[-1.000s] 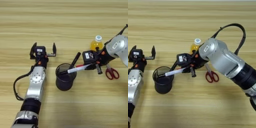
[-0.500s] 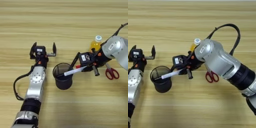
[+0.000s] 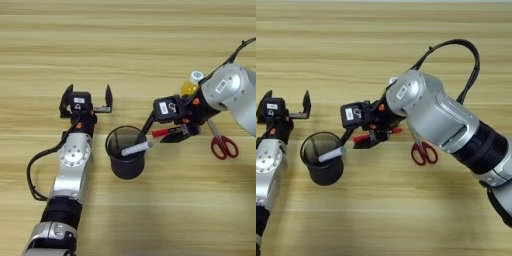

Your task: Move the objects on the table

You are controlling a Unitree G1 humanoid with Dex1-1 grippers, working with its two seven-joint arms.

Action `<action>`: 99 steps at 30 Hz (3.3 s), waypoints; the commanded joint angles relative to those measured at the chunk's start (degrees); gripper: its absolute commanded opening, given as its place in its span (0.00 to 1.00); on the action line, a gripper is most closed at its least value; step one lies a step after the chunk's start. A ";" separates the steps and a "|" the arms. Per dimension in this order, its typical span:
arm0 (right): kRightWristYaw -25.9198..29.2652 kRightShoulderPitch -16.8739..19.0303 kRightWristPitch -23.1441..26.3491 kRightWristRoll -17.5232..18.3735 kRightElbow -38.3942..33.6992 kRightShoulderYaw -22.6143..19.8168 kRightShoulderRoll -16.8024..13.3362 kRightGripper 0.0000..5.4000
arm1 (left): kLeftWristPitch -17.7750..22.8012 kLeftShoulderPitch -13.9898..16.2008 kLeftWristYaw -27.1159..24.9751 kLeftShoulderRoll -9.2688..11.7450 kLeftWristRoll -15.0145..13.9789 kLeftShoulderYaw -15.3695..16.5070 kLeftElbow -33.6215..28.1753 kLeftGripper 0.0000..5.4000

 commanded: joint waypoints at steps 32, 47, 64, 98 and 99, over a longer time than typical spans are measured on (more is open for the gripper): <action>-16.39 16.31 6.61 25.35 -9.73 -39.17 -0.62 1.00 | 0.18 -0.46 -0.09 0.79 0.58 0.43 1.44 1.00; -26.34 26.81 -2.08 28.14 -5.69 -48.94 1.98 1.00 | -0.59 -1.02 -0.46 1.45 0.12 0.86 3.08 1.00; -39.42 25.15 -24.72 15.27 20.94 -40.52 13.73 1.00 | -1.26 -1.34 -0.48 1.30 0.17 1.29 4.00 1.00; -43.08 19.05 -36.75 9.91 43.73 -38.30 20.64 0.81 | -1.93 -1.43 -0.54 0.94 0.24 1.04 4.63 1.00; -43.07 19.01 -36.91 9.97 43.90 -38.38 20.71 0.79 | -1.94 -1.43 -0.54 0.94 0.24 1.04 4.62 1.00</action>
